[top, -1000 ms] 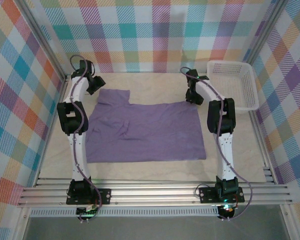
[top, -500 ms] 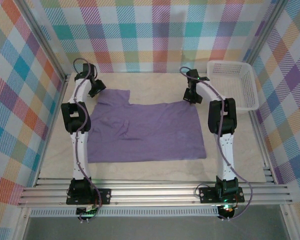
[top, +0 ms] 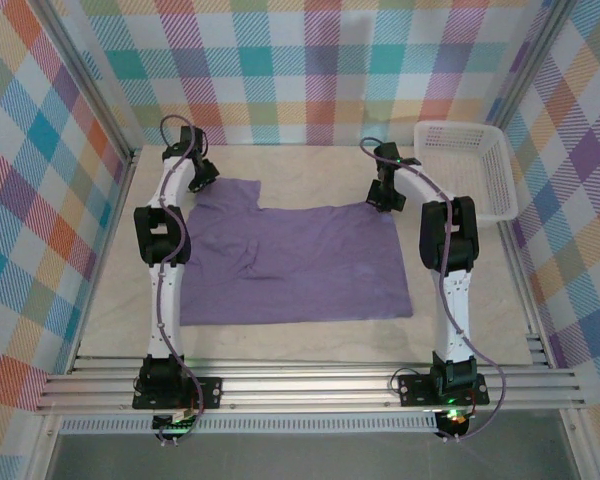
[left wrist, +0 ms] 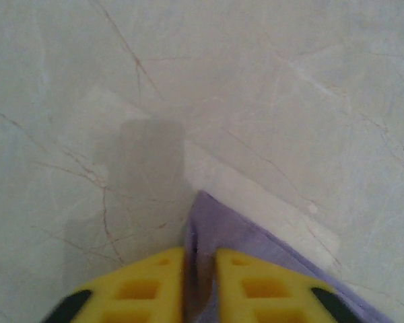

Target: Fold and stack the t-shirts

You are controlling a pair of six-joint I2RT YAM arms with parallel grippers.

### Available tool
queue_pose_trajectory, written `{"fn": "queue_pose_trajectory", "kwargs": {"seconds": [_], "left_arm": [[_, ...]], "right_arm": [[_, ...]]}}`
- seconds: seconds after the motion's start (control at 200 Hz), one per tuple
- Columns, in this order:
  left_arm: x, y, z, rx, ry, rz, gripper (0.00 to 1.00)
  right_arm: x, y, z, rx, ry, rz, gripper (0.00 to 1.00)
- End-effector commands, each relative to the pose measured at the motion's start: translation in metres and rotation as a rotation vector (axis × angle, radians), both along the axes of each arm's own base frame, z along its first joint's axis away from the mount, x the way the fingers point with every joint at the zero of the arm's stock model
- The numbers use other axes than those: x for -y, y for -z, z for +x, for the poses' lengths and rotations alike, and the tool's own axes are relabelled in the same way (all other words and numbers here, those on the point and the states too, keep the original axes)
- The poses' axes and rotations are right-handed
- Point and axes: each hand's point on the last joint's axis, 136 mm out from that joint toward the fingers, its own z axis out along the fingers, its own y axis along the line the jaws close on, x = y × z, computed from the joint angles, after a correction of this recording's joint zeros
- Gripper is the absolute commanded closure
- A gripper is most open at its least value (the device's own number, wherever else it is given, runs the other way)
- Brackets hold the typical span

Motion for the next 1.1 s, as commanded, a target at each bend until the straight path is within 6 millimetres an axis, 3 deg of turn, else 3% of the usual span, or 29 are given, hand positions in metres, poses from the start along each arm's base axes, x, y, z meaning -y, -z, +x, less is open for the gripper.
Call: {"fn": "queue_pose_trajectory", "kwargs": {"seconds": [0.0, 0.02, 0.07, 0.26, 0.445, 0.6, 0.805, 0.9, 1.095], "left_arm": [[0.016, 0.015, -0.013, -0.074, 0.030, -0.038, 0.95], [0.017, 0.011, -0.011, -0.064, 0.030, -0.040, 1.00], [0.018, 0.001, -0.009, -0.041, 0.034, -0.043, 1.00], [0.038, -0.082, 0.007, 0.135, 0.094, -0.054, 1.00], [0.051, -0.148, -0.008, 0.233, 0.134, -0.071, 1.00], [0.047, -0.184, -0.047, 0.252, 0.132, -0.055, 1.00], [0.051, -0.207, -0.112, 0.266, 0.166, -0.085, 1.00], [0.056, -0.206, -0.142, 0.249, 0.195, -0.102, 1.00], [0.040, -0.200, -0.205, 0.215, 0.158, -0.037, 1.00]], "right_arm": [[-0.004, -0.009, -0.007, 0.001, -0.001, 0.022, 1.00], [-0.004, -0.011, -0.007, 0.005, -0.003, 0.024, 1.00], [-0.005, -0.013, -0.006, 0.012, -0.008, 0.024, 1.00], [-0.007, -0.029, -0.002, 0.064, -0.035, 0.040, 1.00], [-0.008, -0.044, -0.004, 0.098, -0.053, 0.051, 1.00], [-0.005, -0.057, -0.009, 0.131, -0.063, 0.044, 1.00], [-0.007, -0.074, -0.024, 0.157, -0.097, 0.066, 1.00], [-0.011, -0.080, -0.035, 0.152, -0.121, 0.095, 1.00], [-0.011, -0.086, -0.070, 0.142, -0.137, 0.131, 1.00]]}}
